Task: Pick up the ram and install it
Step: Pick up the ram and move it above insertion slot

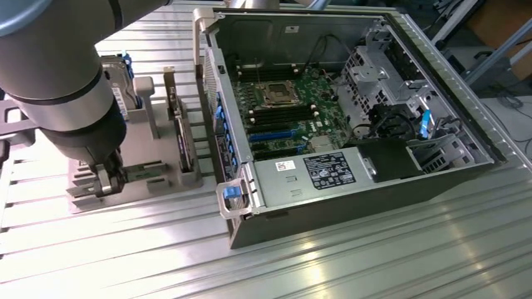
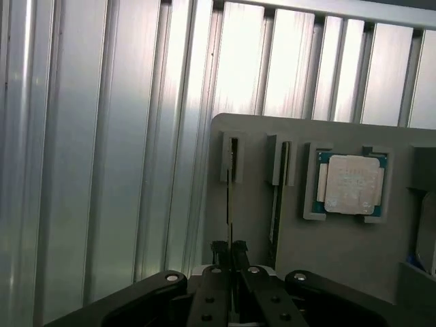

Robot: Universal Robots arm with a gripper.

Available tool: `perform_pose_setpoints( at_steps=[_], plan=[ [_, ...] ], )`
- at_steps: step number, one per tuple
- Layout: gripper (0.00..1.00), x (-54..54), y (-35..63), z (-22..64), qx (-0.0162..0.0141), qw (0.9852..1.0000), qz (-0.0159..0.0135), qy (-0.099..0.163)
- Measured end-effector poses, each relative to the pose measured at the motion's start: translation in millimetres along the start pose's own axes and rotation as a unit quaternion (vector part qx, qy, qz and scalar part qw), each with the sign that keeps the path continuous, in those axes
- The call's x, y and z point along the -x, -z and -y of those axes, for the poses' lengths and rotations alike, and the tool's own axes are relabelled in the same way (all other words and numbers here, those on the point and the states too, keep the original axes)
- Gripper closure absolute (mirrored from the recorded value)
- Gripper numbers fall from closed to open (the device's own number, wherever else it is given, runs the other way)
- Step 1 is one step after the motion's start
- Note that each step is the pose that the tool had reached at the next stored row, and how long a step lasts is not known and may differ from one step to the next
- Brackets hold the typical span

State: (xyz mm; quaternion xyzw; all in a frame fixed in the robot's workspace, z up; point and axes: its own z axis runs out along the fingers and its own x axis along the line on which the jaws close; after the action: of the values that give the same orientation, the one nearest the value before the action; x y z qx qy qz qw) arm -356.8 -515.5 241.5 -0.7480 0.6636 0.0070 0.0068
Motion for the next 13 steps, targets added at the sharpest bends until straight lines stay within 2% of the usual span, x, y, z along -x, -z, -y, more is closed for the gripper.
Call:
perform_pose_setpoints(
  at_steps=[2, 5, 13],
  plan=[
    [0.87, 0.2, 9.3, 0.0, -0.0001, 1.0, 0.0, 0.0],
    [0.87, 0.3, 17.5, 0.0, 0.0, 1.0, 0.0, 0.0],
    [0.87, 1.0, 53.7, 0.1, 0.0, 1.0, 0.0, 0.0]
  ],
)
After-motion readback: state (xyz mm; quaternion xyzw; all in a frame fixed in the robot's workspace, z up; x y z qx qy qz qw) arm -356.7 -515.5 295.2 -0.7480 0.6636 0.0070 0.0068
